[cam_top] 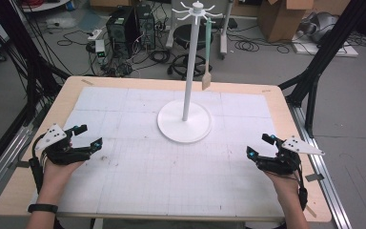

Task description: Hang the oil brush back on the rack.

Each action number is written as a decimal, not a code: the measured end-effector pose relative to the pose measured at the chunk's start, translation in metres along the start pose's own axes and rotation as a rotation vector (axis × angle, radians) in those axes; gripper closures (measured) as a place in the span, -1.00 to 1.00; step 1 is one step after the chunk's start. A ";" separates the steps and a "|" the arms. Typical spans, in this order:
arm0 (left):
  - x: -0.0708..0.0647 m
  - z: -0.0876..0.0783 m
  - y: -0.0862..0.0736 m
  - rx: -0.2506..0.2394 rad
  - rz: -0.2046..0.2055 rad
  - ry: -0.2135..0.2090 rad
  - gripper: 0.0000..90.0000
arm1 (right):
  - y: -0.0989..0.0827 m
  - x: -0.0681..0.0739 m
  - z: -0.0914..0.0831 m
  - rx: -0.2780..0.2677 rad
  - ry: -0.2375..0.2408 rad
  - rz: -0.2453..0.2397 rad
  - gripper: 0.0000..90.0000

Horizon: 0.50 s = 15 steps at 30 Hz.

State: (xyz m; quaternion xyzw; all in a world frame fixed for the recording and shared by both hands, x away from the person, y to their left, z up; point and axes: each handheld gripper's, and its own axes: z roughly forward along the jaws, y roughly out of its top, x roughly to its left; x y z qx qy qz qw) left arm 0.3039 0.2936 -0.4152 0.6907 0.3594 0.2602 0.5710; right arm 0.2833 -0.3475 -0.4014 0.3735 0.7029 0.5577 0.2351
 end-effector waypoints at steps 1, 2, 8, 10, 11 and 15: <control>0.000 0.000 0.000 -0.001 0.001 0.002 -0.63 | -0.002 -0.001 -0.001 -0.002 -0.004 -0.004 -0.68; 0.000 0.000 0.000 0.002 0.006 0.003 -0.63 | -0.003 -0.001 -0.001 0.002 -0.006 -0.002 -0.69; 0.003 0.000 -0.001 0.008 0.009 0.019 -0.64 | -0.012 -0.010 -0.002 0.024 -0.032 0.008 -0.69; 0.004 -0.001 -0.001 0.007 0.008 0.025 -0.64 | -0.014 -0.012 -0.003 0.025 -0.036 0.015 -0.69; 0.004 -0.001 -0.001 0.007 0.007 0.025 -0.64 | -0.014 -0.013 -0.003 0.027 -0.038 0.018 -0.69; 0.004 0.000 -0.001 0.008 0.008 0.025 -0.64 | -0.015 -0.013 -0.002 0.028 -0.039 0.024 -0.68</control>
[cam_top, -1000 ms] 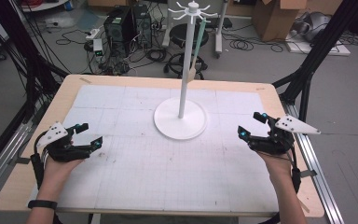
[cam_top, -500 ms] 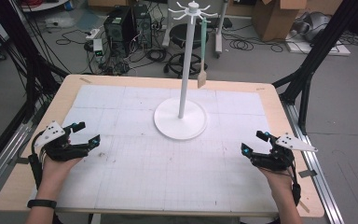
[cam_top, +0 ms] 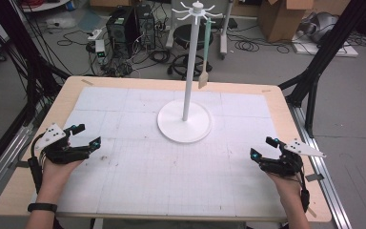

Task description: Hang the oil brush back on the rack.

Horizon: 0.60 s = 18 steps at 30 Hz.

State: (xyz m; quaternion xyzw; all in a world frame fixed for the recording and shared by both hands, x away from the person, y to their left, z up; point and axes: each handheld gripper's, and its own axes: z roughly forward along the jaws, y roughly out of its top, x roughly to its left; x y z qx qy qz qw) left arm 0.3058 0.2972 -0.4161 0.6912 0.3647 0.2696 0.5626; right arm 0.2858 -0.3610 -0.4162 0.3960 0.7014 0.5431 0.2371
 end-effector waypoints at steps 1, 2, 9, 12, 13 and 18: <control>0.000 0.000 0.000 0.000 0.001 0.000 -0.64 | 0.000 0.000 0.000 0.000 0.000 -0.003 -0.69; 0.000 0.000 0.000 0.003 0.005 0.001 -0.64 | 0.000 0.001 0.000 0.003 0.002 -0.001 -0.69; 0.001 0.000 0.000 0.003 0.001 0.002 -0.64 | -0.002 -0.001 0.002 0.010 0.002 0.007 -0.68; 0.000 0.001 0.000 0.005 0.002 0.001 -0.64 | -0.002 -0.001 0.002 0.011 -0.001 0.009 -0.68; 0.000 0.001 0.000 0.006 0.002 0.001 -0.64 | -0.002 -0.001 0.002 0.012 0.000 0.012 -0.69; 0.001 0.001 -0.001 0.012 0.001 -0.001 -0.64 | -0.002 -0.001 0.003 0.015 0.002 0.008 -0.68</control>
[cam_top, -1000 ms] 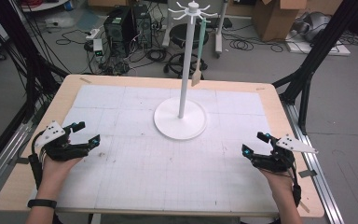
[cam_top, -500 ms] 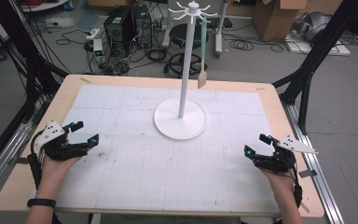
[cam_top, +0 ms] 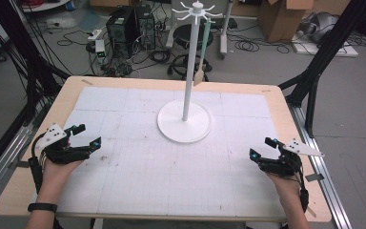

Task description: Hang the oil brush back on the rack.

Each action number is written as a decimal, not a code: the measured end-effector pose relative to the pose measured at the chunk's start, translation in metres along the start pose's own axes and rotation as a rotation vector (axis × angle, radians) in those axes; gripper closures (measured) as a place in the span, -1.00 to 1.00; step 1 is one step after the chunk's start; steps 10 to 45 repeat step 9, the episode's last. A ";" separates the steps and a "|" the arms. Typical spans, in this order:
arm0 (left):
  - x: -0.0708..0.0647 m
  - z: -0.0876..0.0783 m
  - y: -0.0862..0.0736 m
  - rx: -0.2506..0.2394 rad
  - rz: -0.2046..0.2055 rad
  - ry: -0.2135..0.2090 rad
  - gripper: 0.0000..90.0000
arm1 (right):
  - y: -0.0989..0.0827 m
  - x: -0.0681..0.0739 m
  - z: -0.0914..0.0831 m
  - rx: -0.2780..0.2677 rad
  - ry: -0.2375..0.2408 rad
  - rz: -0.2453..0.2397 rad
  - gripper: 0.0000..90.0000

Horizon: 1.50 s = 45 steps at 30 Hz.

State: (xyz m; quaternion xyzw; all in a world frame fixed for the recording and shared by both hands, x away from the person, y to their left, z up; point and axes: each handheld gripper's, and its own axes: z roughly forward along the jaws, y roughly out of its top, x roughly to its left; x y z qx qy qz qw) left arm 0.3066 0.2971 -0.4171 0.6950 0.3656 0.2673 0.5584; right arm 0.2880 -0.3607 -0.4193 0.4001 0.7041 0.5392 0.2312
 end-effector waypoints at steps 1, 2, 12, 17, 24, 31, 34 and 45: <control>0.000 0.000 0.000 0.000 0.000 0.001 -0.64 | 0.000 0.000 0.000 0.001 0.000 0.001 -0.69; 0.000 0.000 0.000 0.001 0.001 0.000 -0.64 | 0.000 0.000 0.000 0.001 0.000 0.000 -0.68; -0.001 0.001 0.000 0.004 0.005 -0.001 -0.64 | 0.000 -0.001 0.000 -0.001 0.000 0.010 -0.68; -0.001 0.001 0.000 0.004 0.005 -0.001 -0.64 | 0.000 -0.001 0.000 -0.001 0.000 0.010 -0.68; -0.001 0.001 0.000 0.004 0.005 -0.001 -0.64 | 0.000 -0.001 0.000 -0.001 0.000 0.010 -0.68; -0.001 0.001 0.000 0.004 0.005 -0.001 -0.64 | 0.000 -0.001 0.000 -0.001 0.000 0.010 -0.68; -0.001 0.001 0.000 0.004 0.005 -0.001 -0.64 | 0.000 -0.001 0.000 -0.001 0.000 0.010 -0.68; -0.001 0.001 0.000 0.004 0.005 -0.001 -0.64 | 0.000 -0.001 0.000 -0.001 0.000 0.010 -0.68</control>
